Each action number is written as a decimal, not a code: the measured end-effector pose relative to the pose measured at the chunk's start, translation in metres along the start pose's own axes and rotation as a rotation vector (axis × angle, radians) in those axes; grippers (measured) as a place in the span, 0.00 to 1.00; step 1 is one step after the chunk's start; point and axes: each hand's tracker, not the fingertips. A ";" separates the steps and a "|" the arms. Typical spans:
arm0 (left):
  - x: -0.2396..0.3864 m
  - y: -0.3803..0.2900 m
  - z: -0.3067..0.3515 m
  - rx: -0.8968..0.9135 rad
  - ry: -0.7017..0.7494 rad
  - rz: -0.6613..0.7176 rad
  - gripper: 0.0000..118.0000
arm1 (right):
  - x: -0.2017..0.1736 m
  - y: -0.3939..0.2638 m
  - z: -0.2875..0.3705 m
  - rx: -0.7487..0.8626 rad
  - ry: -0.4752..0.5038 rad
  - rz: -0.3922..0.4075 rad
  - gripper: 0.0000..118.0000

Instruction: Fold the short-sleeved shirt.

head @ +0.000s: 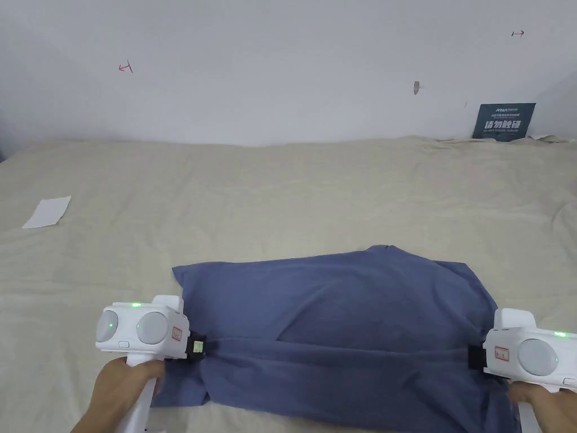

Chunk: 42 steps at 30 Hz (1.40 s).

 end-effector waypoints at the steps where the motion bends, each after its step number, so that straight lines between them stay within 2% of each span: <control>1: 0.001 0.001 0.005 0.012 -0.003 0.005 0.68 | 0.000 0.001 0.006 0.013 -0.001 -0.002 0.32; 2: 0.001 0.001 0.011 0.030 -0.006 0.012 0.83 | 0.001 0.004 0.013 0.026 0.009 -0.008 0.48; 3: 0.002 0.001 0.016 0.044 -0.005 0.016 0.93 | 0.002 0.005 0.019 0.038 0.020 -0.017 0.64; 4: 0.004 0.001 0.024 0.068 -0.008 0.020 0.97 | 0.002 0.005 0.027 0.055 0.028 -0.029 0.80; 5: 0.004 0.001 0.032 0.093 -0.011 0.022 0.97 | 0.001 0.006 0.036 0.081 0.039 -0.043 0.86; 15: 0.002 -0.017 0.109 0.336 0.005 -0.009 0.97 | 0.006 -0.003 0.134 0.358 0.090 -0.014 0.87; 19: 0.001 -0.037 0.133 0.391 0.001 -0.006 0.94 | 0.004 -0.017 0.166 0.442 0.101 0.005 0.87; 20: 0.000 -0.044 0.140 0.432 0.001 -0.011 0.88 | 0.004 -0.021 0.174 0.463 0.105 0.010 0.86; 21: 0.000 -0.050 0.146 0.454 -0.001 -0.015 0.79 | 0.003 -0.025 0.180 0.480 0.103 0.019 0.84; 22: 0.000 -0.056 0.151 0.471 -0.008 -0.018 0.64 | 0.002 -0.028 0.185 0.497 0.101 0.022 0.75; 24: 0.000 -0.065 0.158 0.480 0.001 -0.010 0.42 | 0.001 -0.036 0.194 0.526 0.093 0.025 0.49; 25: 0.000 -0.070 0.161 0.486 0.002 -0.008 0.34 | 0.001 -0.039 0.198 0.531 0.094 0.021 0.30; 28: -0.004 -0.079 0.163 0.478 -0.015 -0.006 0.10 | 0.003 -0.048 0.202 0.553 0.103 0.011 0.06; 29: -0.006 -0.080 0.161 0.462 -0.020 -0.008 0.05 | 0.002 -0.051 0.202 0.555 0.098 0.014 0.03; 31: -0.009 -0.084 0.156 0.414 -0.027 -0.013 0.00 | 0.000 -0.054 0.202 0.556 0.089 0.030 0.00; 42: -0.021 -0.084 0.103 0.225 -0.014 0.000 0.00 | -0.003 -0.066 0.185 0.517 0.072 0.035 0.00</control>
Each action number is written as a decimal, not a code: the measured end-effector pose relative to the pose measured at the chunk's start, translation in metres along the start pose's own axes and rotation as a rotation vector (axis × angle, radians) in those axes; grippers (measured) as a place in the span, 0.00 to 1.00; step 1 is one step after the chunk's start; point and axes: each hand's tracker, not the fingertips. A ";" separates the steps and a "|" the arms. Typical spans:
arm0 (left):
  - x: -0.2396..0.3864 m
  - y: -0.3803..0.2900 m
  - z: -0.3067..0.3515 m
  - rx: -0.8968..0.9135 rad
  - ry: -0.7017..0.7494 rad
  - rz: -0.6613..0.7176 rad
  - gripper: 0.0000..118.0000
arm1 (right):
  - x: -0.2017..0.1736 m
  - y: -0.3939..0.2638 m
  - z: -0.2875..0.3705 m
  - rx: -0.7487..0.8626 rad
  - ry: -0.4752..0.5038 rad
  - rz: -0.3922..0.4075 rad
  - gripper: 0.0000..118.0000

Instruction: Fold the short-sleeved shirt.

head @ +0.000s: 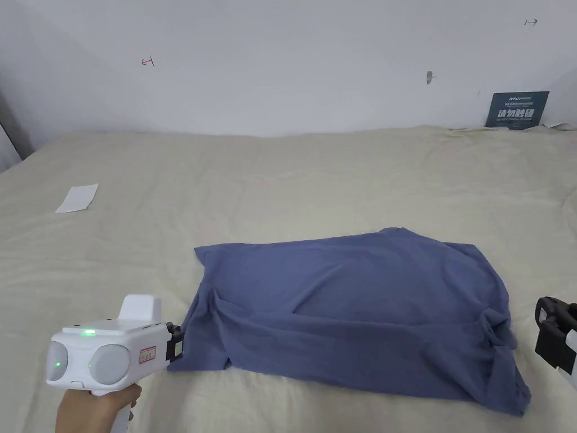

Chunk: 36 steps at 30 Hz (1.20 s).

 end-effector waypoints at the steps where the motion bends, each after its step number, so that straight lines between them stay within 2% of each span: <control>1: -0.002 0.001 -0.008 -0.017 -0.002 0.011 0.00 | 0.000 -0.001 -0.002 -0.007 0.002 -0.005 0.00; 6: -0.010 0.005 -0.048 -0.148 -0.031 0.074 0.00 | 0.000 -0.009 -0.013 -0.038 0.001 -0.014 0.00; 9: -0.011 0.008 -0.063 -0.165 -0.022 0.077 0.02 | 0.000 -0.012 -0.017 -0.057 0.004 -0.012 0.00; 12: -0.016 0.011 -0.072 -0.187 -0.015 0.117 0.30 | 0.001 -0.013 -0.021 -0.070 0.005 -0.016 0.00; 14: -0.018 0.012 -0.078 -0.219 -0.019 0.143 0.58 | 0.002 -0.013 -0.023 -0.075 0.005 -0.017 0.00; 15: -0.018 0.012 -0.081 -0.223 -0.015 0.136 0.67 | 0.002 -0.014 -0.024 -0.076 0.005 -0.019 0.00; 16: -0.018 0.012 -0.084 -0.232 -0.011 0.130 0.76 | 0.002 -0.013 -0.024 -0.078 0.005 -0.021 0.00; 17: -0.017 0.011 -0.087 -0.242 -0.002 0.118 0.78 | 0.003 -0.014 -0.025 -0.081 0.005 -0.024 0.00; 21: -0.014 0.007 -0.092 -0.272 0.004 0.089 0.77 | 0.004 -0.016 -0.027 -0.090 0.002 -0.029 0.00; 22: -0.013 0.006 -0.093 -0.282 0.000 0.088 0.73 | 0.005 -0.017 -0.028 -0.093 0.001 -0.030 0.00; 23: -0.012 0.005 -0.093 -0.293 -0.004 0.085 0.64 | 0.005 -0.018 -0.028 -0.098 0.001 -0.032 0.00; 25: -0.008 0.003 -0.092 -0.292 -0.023 0.079 0.36 | 0.006 -0.019 -0.028 -0.105 0.003 -0.036 0.00; 28: -0.005 0.004 -0.092 -0.293 -0.032 0.044 0.10 | 0.007 -0.021 -0.029 -0.114 0.004 -0.040 0.00; 32: 0.000 0.009 -0.090 -0.288 -0.045 0.029 0.05 | 0.010 -0.022 -0.033 -0.141 0.001 -0.051 0.00; 36: 0.004 0.015 -0.078 -0.256 -0.047 0.010 0.05 | 0.019 -0.031 -0.055 -0.270 -0.011 -0.069 0.00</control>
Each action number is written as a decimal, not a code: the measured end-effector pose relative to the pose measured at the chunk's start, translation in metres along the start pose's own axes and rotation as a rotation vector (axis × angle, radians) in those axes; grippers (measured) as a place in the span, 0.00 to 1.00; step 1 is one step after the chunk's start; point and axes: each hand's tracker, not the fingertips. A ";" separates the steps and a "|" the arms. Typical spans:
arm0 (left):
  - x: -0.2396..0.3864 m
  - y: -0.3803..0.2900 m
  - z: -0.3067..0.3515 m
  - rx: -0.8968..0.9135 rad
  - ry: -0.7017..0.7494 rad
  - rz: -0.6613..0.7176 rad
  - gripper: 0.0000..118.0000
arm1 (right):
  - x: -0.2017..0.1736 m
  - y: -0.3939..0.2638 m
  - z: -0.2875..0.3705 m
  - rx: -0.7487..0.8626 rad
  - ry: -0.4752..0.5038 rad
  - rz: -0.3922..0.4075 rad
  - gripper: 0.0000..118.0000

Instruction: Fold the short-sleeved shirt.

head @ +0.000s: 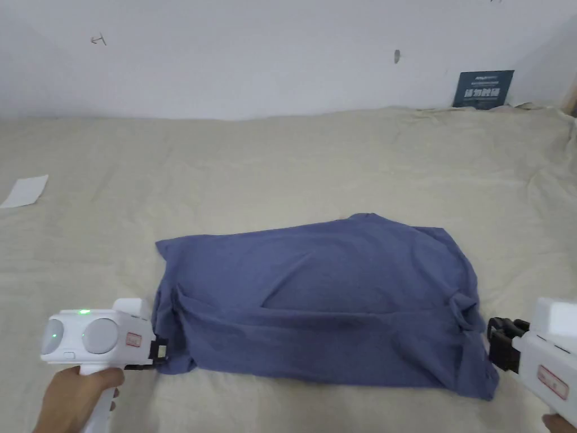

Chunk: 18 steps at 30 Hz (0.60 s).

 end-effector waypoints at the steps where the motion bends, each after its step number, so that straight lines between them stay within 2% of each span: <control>1: 0.000 0.001 0.004 0.007 -0.004 0.002 0.05 | 0.002 -0.002 -0.009 -0.031 -0.004 -0.003 0.00; 7: 0.004 0.004 0.028 0.054 -0.022 -0.005 0.05 | 0.014 -0.012 -0.059 -0.179 -0.034 0.021 0.01; 9: 0.005 0.005 0.033 0.062 -0.029 -0.004 0.05 | 0.015 -0.014 -0.070 -0.204 -0.035 0.003 0.07; 12: 0.007 0.006 0.040 0.071 -0.036 -0.004 0.05 | 0.014 -0.019 -0.078 -0.214 -0.050 -0.028 0.72; 13: 0.008 0.006 0.042 0.077 -0.036 -0.005 0.05 | 0.014 -0.021 -0.081 -0.231 -0.055 -0.034 0.89; 18: 0.008 0.007 0.046 0.080 -0.039 -0.007 0.05 | 0.007 -0.029 -0.086 -0.285 -0.068 -0.020 0.92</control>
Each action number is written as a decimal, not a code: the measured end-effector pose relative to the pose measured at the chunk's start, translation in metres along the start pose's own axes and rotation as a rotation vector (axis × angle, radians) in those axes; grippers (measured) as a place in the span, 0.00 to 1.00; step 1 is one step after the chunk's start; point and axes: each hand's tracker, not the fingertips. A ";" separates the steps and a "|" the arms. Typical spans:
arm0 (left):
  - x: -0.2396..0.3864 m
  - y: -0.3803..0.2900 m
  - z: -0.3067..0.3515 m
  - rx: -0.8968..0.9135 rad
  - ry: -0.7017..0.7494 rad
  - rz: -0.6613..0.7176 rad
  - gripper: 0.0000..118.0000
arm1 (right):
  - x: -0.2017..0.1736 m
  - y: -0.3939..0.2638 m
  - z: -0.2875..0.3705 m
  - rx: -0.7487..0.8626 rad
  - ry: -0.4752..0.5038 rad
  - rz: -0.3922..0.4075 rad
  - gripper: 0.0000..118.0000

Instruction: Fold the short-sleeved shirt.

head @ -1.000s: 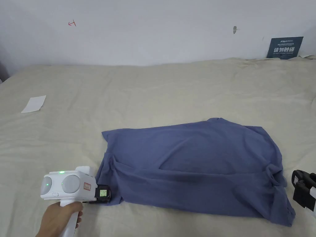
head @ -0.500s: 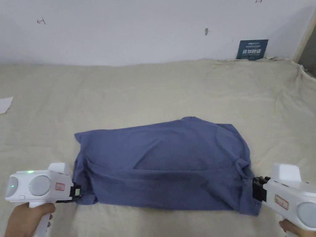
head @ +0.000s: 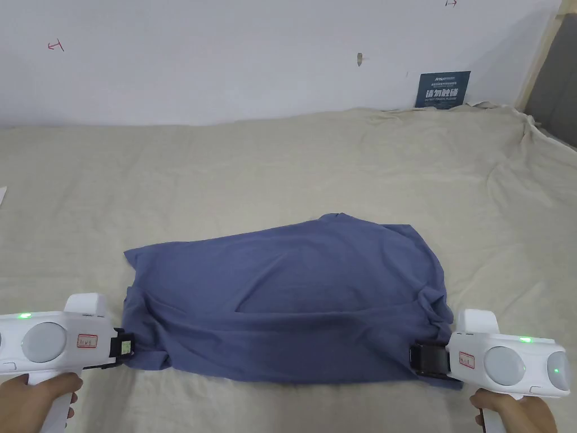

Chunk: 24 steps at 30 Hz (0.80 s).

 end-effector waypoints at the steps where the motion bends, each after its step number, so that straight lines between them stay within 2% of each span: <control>1: 0.000 0.000 0.001 0.002 0.000 0.001 0.05 | -0.001 -0.002 -0.002 -0.009 -0.009 0.004 0.91; 3: 0.001 -0.002 0.001 0.001 0.000 0.002 0.05 | 0.002 -0.005 -0.006 -0.028 -0.019 0.022 0.85; 4: 0.000 -0.001 0.000 0.000 0.002 0.002 0.05 | 0.001 -0.006 -0.008 -0.040 -0.022 0.036 0.70; 6: -0.001 -0.003 0.000 -0.004 0.005 0.002 0.05 | 0.001 -0.009 -0.007 -0.030 -0.014 0.054 0.21; 7: -0.001 -0.004 0.000 -0.003 0.007 0.004 0.05 | 0.000 -0.009 -0.007 -0.034 -0.008 0.065 0.07; 8: -0.001 -0.005 -0.001 -0.003 0.007 0.008 0.05 | -0.001 -0.010 -0.007 -0.038 0.019 0.068 0.05; 10: -0.001 -0.008 0.000 -0.003 0.010 0.013 0.05 | -0.007 -0.011 0.001 -0.024 -0.001 0.071 0.04; 15: -0.008 -0.019 0.001 0.002 0.016 0.025 0.05 | -0.012 -0.014 0.042 0.043 0.037 0.066 0.04; 24: -0.033 -0.058 0.033 0.018 0.012 0.060 0.05 | 0.011 -0.034 0.105 0.087 0.145 0.024 0.04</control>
